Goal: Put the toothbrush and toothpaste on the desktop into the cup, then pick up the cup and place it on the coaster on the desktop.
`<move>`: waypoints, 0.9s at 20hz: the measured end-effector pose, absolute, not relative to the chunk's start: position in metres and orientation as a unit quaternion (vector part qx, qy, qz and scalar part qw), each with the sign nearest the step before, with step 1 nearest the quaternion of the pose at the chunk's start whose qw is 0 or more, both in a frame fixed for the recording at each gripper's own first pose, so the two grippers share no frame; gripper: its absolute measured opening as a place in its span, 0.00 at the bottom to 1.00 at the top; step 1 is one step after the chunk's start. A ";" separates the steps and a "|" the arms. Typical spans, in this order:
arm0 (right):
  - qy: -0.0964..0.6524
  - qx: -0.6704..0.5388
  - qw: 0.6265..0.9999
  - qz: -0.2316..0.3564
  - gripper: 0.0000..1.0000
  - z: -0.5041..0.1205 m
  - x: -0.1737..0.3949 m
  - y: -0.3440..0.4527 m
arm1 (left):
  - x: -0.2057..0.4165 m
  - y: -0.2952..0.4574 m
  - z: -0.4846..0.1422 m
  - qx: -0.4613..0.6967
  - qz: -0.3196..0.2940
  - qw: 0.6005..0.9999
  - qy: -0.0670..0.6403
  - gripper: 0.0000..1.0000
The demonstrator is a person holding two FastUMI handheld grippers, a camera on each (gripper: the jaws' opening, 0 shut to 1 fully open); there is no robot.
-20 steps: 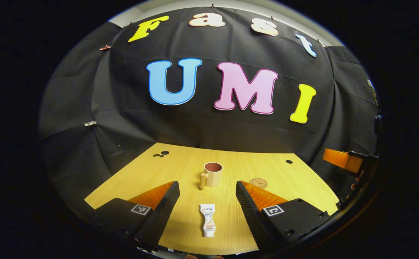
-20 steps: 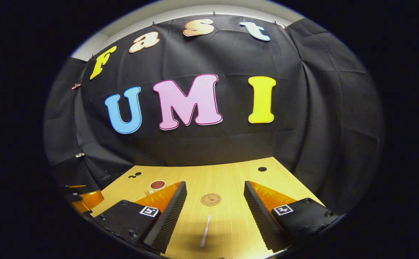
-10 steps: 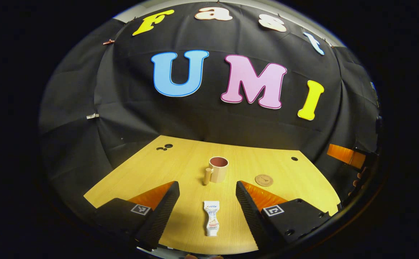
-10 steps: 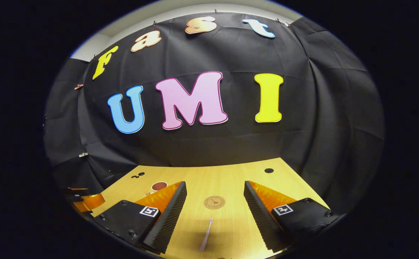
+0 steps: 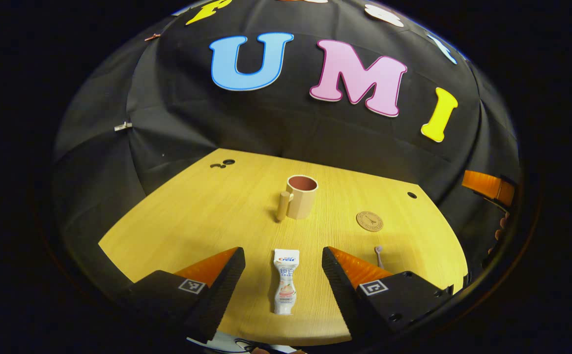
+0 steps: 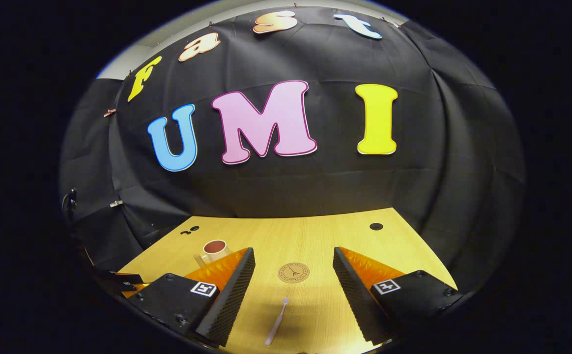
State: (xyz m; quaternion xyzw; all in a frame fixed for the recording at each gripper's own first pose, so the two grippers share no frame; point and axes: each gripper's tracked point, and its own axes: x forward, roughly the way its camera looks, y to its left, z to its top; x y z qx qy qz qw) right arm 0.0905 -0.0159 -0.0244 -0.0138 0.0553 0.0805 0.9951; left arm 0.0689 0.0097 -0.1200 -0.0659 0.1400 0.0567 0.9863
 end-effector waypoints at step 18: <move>0.116 -0.038 0.987 0.104 0.98 -0.067 0.114 -0.012 | 0.129 0.008 -0.249 -0.044 0.049 0.957 0.282 0.93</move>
